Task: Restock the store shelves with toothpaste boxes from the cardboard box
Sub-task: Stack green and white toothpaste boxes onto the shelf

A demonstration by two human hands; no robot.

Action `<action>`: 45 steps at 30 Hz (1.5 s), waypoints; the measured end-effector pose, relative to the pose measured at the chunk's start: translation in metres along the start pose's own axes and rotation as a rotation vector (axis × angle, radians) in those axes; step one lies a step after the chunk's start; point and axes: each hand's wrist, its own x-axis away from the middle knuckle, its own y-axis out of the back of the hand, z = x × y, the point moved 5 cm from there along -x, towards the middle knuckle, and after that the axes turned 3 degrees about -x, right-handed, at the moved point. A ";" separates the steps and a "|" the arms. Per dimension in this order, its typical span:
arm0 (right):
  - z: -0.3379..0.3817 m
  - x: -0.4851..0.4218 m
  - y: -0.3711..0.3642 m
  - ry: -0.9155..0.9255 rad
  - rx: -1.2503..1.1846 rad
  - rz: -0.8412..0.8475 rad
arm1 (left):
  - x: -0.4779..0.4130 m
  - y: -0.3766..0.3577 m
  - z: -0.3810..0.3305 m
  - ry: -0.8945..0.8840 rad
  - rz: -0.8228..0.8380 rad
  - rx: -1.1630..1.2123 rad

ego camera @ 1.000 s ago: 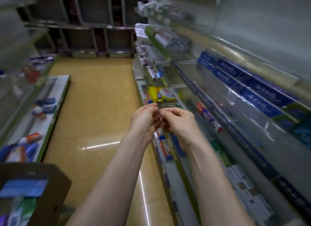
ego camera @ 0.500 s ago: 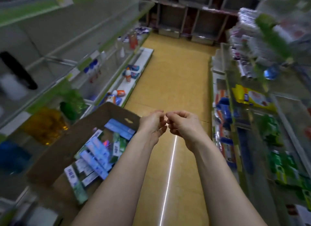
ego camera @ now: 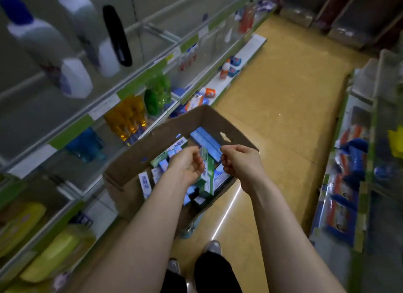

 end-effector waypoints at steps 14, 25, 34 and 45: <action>-0.109 -0.128 -0.033 -0.327 0.101 0.067 | -0.108 0.022 0.020 0.158 -0.239 0.117; -0.177 -0.207 -0.047 -0.462 0.484 0.156 | -0.185 0.026 0.041 0.223 -0.341 0.171; -0.202 -0.217 -0.059 -0.412 0.853 0.255 | -0.212 0.041 0.052 0.250 -0.395 0.150; -0.189 -0.221 -0.062 -0.335 0.672 0.203 | -0.219 0.046 0.071 0.291 -0.430 -0.023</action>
